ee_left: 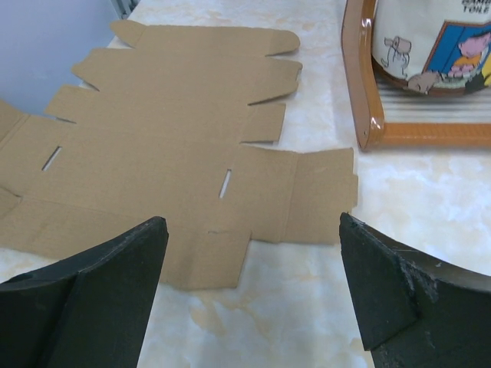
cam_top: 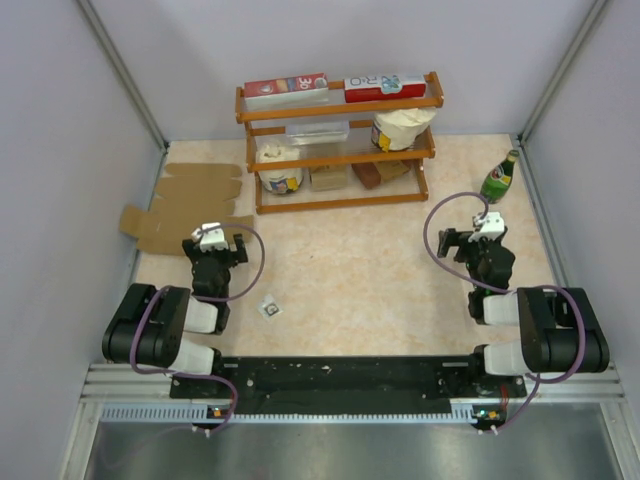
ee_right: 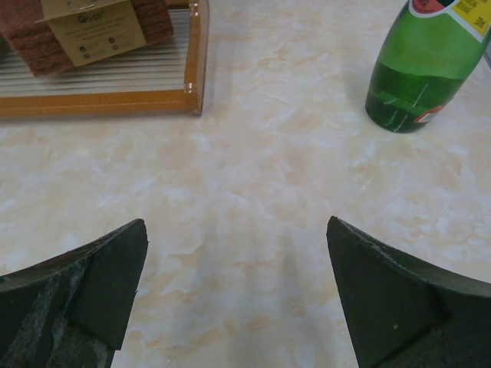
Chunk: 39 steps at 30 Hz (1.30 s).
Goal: Fold the paper box
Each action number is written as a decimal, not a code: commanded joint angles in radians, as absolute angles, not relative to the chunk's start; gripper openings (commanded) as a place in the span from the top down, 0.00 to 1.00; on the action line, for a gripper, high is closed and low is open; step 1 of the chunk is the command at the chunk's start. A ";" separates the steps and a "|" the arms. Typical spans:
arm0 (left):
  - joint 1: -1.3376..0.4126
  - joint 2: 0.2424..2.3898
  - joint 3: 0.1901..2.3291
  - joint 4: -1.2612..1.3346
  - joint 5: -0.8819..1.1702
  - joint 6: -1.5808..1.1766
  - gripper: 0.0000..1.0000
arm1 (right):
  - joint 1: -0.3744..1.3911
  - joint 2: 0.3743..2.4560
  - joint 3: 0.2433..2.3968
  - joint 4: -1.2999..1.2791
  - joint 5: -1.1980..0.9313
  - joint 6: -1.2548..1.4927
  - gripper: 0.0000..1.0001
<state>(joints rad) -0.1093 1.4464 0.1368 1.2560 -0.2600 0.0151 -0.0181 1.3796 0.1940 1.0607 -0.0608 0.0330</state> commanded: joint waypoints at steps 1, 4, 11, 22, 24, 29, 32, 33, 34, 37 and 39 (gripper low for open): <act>-0.126 1.442 0.101 1.470 -0.252 0.046 0.04 | -0.014 1.358 0.131 1.228 -0.132 -0.031 0.01; -0.129 1.440 0.106 1.457 -0.276 0.043 0.04 | -0.012 1.358 0.127 1.232 -0.126 -0.029 0.01; -0.137 1.437 0.144 1.381 -0.298 0.041 0.01 | -0.011 1.359 0.175 1.143 -0.060 -0.008 0.01; -0.129 1.442 0.235 1.219 -0.307 0.023 0.01 | -0.006 1.362 0.196 1.106 -0.032 -0.008 0.01; -0.129 1.436 0.238 1.200 -0.307 0.017 0.01 | -0.006 1.362 0.195 1.111 -0.031 -0.008 0.01; -0.129 1.439 0.235 1.209 -0.307 0.018 0.01 | -0.005 1.307 0.221 1.025 0.093 0.055 0.01; -0.129 1.439 0.236 1.209 -0.308 0.020 0.01 | -0.006 1.175 0.351 0.658 0.285 0.138 0.01; -0.129 1.439 0.235 1.209 -0.308 0.018 0.01 | -0.006 1.151 0.421 0.518 0.355 0.216 0.01; -0.130 1.439 0.236 1.209 -0.307 0.018 0.01 | -0.006 1.135 0.504 0.330 0.420 0.304 0.01; -0.129 1.439 0.235 1.209 -0.308 0.020 0.01 | 0.021 1.150 0.669 0.008 0.387 0.397 0.01; -0.129 1.439 0.235 1.209 -0.307 0.020 0.01 | 0.073 1.143 0.704 -0.049 0.397 0.379 0.01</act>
